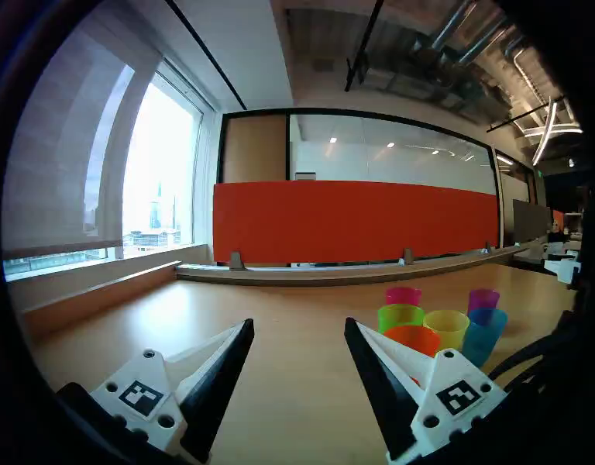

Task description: Pour water

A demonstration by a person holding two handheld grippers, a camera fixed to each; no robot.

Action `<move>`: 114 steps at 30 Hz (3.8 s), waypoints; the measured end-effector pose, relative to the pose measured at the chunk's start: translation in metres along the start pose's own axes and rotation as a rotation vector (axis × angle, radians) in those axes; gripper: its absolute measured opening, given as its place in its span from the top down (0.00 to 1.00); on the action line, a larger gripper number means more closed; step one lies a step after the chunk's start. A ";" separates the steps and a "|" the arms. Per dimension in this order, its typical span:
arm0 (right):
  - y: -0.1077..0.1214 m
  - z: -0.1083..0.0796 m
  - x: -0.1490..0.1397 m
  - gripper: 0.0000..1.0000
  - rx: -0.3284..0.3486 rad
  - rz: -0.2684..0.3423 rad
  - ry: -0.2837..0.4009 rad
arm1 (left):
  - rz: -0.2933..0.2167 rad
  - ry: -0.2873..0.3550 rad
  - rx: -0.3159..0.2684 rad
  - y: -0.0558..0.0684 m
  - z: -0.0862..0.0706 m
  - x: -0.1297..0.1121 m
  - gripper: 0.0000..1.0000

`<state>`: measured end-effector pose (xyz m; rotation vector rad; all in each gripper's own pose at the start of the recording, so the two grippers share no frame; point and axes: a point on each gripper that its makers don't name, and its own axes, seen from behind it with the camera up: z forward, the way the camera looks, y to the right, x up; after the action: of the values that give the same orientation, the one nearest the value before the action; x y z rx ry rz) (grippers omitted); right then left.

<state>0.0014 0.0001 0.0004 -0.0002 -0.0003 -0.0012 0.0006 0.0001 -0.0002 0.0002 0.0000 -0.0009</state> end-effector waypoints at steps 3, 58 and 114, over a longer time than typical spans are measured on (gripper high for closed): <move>0.000 0.000 0.000 0.00 0.000 0.000 0.000 | 0.000 0.000 0.000 0.000 0.000 0.000 0.14; -0.002 0.005 0.002 0.00 0.016 0.006 -0.018 | 0.000 -0.019 0.014 -0.003 0.008 -0.003 0.14; -0.112 -0.008 0.165 0.01 0.511 -0.028 -0.099 | 0.012 -0.089 -0.409 0.046 0.026 0.178 0.14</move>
<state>0.1664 -0.1124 -0.0071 0.5103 -0.1000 -0.0290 0.1788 0.0462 0.0260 -0.4088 -0.0883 0.0112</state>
